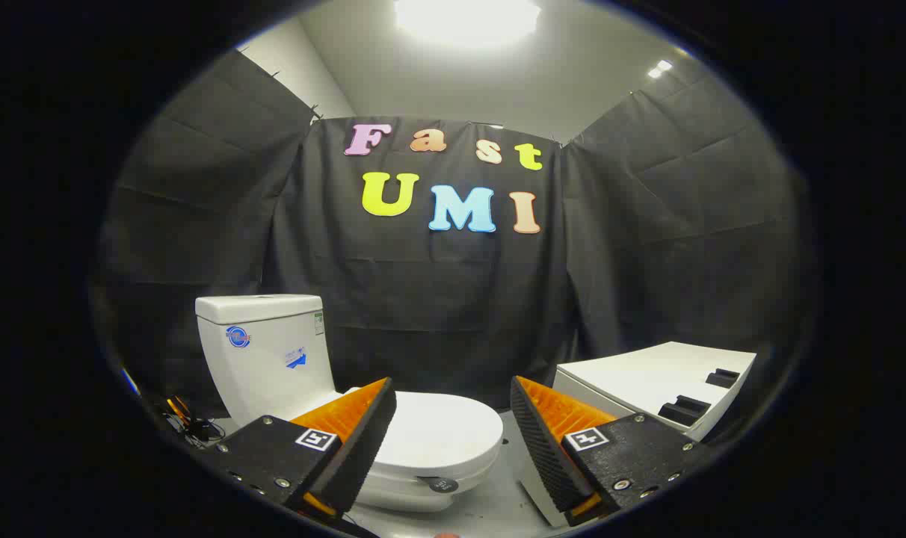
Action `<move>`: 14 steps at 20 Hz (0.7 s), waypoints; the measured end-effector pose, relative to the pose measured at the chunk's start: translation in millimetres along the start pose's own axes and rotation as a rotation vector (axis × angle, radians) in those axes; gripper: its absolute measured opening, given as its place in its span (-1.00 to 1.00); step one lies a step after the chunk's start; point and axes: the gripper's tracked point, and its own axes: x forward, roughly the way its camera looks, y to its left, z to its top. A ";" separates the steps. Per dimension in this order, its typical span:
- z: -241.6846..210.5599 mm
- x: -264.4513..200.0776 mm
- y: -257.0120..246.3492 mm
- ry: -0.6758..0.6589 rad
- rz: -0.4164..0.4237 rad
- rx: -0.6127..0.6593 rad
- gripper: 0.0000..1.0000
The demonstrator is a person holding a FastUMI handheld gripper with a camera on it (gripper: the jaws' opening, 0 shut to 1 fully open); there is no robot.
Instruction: Open the toilet lid.
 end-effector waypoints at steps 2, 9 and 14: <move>2.3 0.9 2.0 -0.004 0.006 0.002 0.90; 6.7 -3.2 2.4 -0.020 0.011 0.020 0.90; 2.8 -5.5 4.7 -0.012 0.015 0.013 0.90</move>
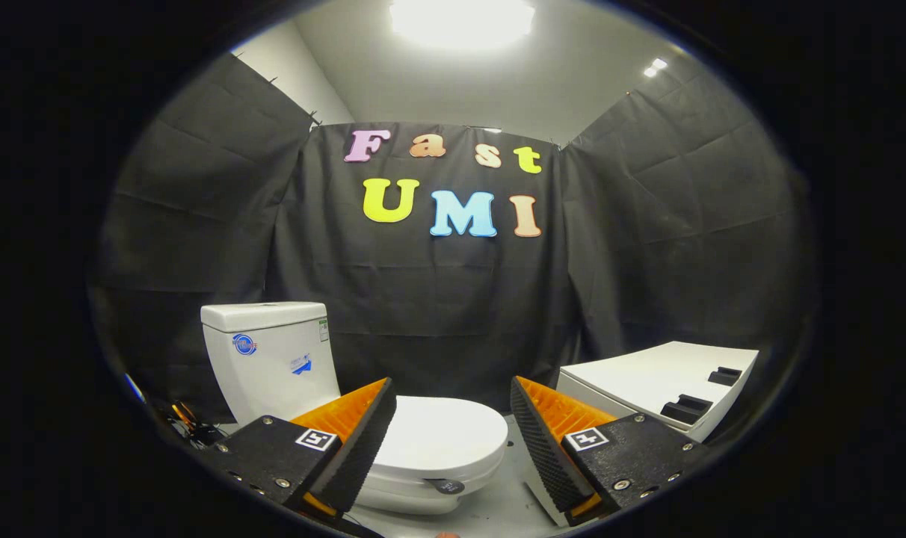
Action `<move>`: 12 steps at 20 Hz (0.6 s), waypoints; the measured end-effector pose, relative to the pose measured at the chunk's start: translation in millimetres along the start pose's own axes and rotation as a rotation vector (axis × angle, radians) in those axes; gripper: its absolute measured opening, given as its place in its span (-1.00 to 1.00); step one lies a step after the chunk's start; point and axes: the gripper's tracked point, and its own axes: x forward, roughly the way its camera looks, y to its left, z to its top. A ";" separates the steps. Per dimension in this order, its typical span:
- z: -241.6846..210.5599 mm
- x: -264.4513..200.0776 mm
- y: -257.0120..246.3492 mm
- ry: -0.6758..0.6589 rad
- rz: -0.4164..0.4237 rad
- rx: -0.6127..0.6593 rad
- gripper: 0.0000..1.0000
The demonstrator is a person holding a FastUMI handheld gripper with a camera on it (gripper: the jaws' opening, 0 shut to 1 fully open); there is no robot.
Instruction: Open the toilet lid.
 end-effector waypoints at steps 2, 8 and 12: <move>2.0 0.1 1.8 -0.004 0.005 -0.007 0.90; 4.4 0.3 4.7 -0.016 0.015 0.023 0.89; 1.5 2.2 5.0 -0.013 0.010 0.030 0.90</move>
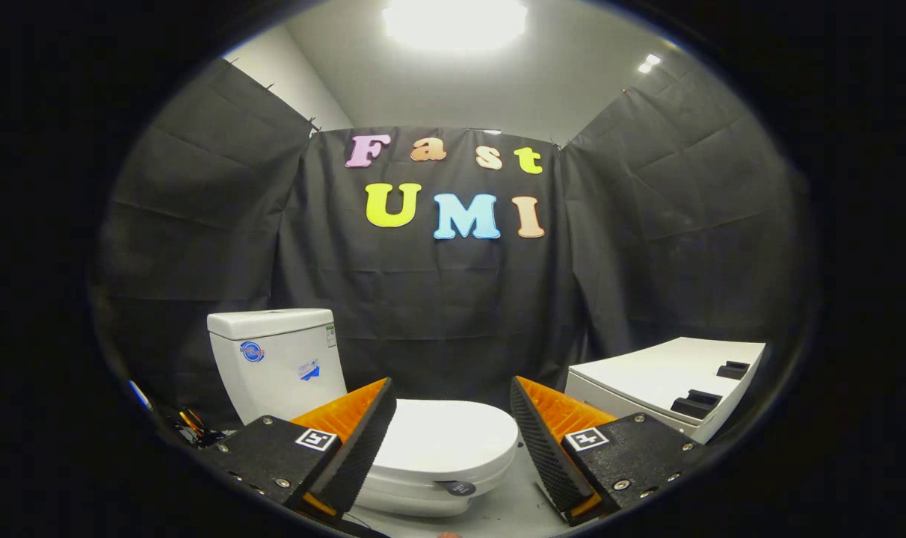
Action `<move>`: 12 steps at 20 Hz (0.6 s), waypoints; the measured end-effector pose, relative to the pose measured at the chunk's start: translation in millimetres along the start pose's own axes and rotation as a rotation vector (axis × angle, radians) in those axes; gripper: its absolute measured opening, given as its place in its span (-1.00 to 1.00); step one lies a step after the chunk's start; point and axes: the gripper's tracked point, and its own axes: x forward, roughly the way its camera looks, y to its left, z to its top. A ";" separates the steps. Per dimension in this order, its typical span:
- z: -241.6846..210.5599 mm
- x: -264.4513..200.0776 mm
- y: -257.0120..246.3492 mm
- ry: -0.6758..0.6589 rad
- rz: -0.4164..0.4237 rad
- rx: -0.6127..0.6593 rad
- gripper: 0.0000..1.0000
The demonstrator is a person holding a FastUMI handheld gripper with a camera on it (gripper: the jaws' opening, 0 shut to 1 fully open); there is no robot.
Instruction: Open the toilet lid.
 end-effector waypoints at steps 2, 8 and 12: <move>-1.3 1.0 0.6 0.004 0.001 0.000 0.90; -5.8 2.9 1.3 0.007 -0.001 0.008 0.90; -7.5 5.9 5.2 -0.006 0.007 0.077 0.90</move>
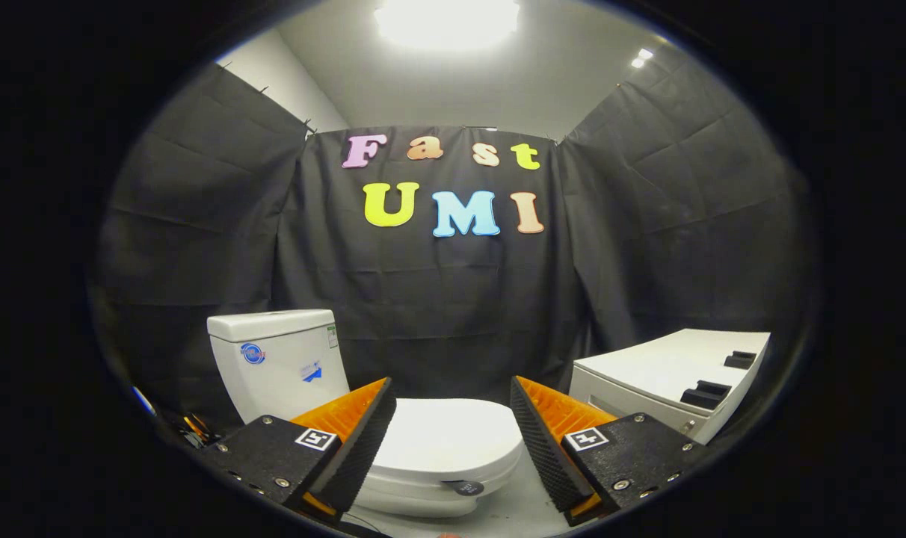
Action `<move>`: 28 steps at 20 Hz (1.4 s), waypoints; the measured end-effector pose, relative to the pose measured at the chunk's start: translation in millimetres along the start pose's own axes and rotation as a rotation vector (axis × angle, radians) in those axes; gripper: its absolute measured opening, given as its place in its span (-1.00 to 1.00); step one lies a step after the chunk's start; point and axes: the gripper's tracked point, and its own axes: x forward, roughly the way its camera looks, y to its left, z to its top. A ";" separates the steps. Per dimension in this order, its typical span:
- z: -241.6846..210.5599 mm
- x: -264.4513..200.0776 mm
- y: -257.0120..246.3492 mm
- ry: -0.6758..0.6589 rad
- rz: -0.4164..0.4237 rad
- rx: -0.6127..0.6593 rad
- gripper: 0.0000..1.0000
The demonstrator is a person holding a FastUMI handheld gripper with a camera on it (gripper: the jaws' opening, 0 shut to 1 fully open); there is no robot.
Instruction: Open the toilet lid.
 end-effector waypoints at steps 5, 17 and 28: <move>-16.5 8.3 -0.6 0.004 -0.011 0.119 0.89; -86.1 32.4 -7.6 0.101 -0.092 0.398 0.91; -147.0 44.9 -29.8 0.178 -0.179 0.649 0.90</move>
